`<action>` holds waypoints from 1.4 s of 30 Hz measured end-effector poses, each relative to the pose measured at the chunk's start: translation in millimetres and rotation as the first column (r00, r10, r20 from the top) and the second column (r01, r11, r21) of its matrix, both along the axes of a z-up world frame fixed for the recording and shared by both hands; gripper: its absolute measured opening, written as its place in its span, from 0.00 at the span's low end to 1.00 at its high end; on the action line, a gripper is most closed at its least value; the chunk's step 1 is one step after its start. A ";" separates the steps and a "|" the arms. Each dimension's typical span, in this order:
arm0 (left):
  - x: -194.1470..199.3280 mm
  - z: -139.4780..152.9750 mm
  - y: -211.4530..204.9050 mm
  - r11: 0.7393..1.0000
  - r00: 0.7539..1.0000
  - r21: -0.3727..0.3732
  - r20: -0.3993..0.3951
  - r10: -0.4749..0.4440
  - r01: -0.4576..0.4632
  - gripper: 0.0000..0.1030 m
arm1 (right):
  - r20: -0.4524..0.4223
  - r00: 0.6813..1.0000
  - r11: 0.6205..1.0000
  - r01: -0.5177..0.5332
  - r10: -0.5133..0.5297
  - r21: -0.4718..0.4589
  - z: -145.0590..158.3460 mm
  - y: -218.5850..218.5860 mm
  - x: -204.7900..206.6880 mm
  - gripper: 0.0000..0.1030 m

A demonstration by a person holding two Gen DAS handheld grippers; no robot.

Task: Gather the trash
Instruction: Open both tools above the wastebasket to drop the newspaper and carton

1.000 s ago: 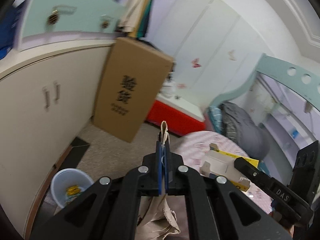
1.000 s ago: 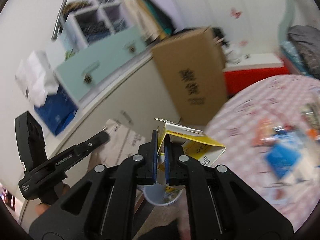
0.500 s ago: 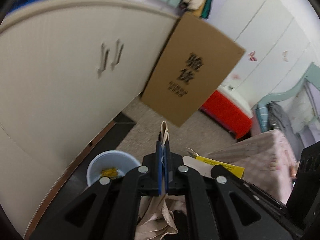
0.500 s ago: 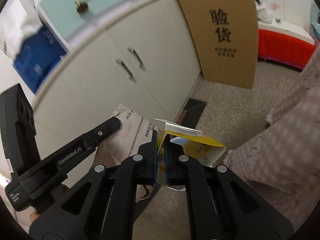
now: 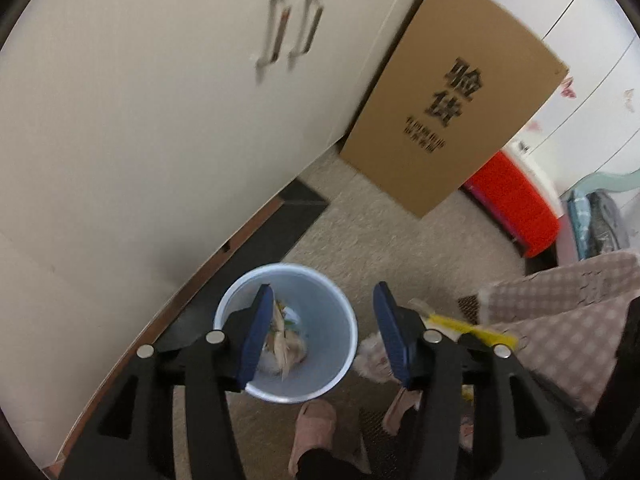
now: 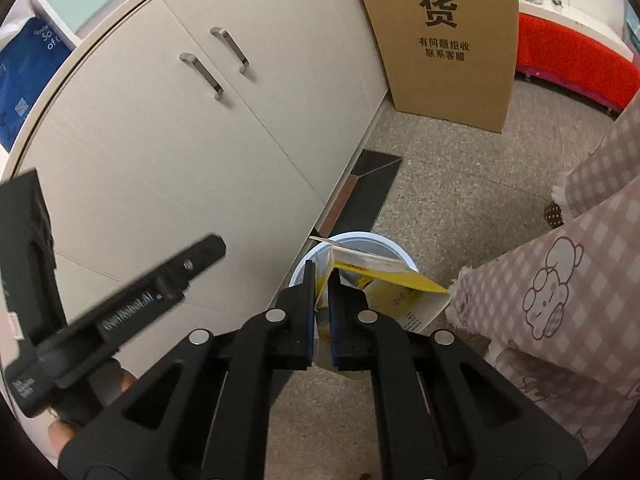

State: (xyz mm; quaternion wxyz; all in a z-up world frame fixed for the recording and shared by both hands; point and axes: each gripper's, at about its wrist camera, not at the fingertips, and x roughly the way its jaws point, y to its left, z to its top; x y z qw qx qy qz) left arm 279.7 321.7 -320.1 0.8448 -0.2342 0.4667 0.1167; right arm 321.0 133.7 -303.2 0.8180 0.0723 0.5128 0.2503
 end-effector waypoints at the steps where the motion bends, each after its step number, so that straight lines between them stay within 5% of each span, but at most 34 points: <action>1: -1.4 -2.9 2.0 1.000 1.000 -0.007 -0.005 0.006 -0.006 0.50 | 0.005 1.000 1.000 -0.003 0.003 -0.001 0.7 0.8 -0.4 0.06; 21: -25.1 -7.9 24.3 0.995 0.995 -0.014 -0.033 0.097 -0.098 0.59 | 0.023 0.996 0.996 -0.088 0.088 -0.018 2.3 26.8 -2.5 0.09; 25: -30.3 -6.0 31.5 0.990 0.989 -0.004 -0.038 0.140 -0.140 0.61 | 0.025 0.992 0.992 -0.122 0.123 -0.017 2.8 38.9 2.1 0.25; 26: -31.6 -5.4 33.2 0.989 0.989 -0.001 -0.039 0.146 -0.146 0.61 | 0.030 0.992 0.992 -0.123 0.123 -0.021 3.2 41.1 2.7 0.50; 27: -32.6 -4.5 34.5 0.988 0.987 0.005 -0.041 0.154 -0.154 0.61 | 0.042 0.992 0.993 -0.118 0.119 -0.025 4.3 42.1 2.2 0.59; 42: -47.2 27.7 18.7 0.990 0.990 0.038 -0.013 0.139 -0.138 0.63 | 0.065 0.995 0.997 -0.069 0.070 -0.016 28.1 14.7 -14.2 0.61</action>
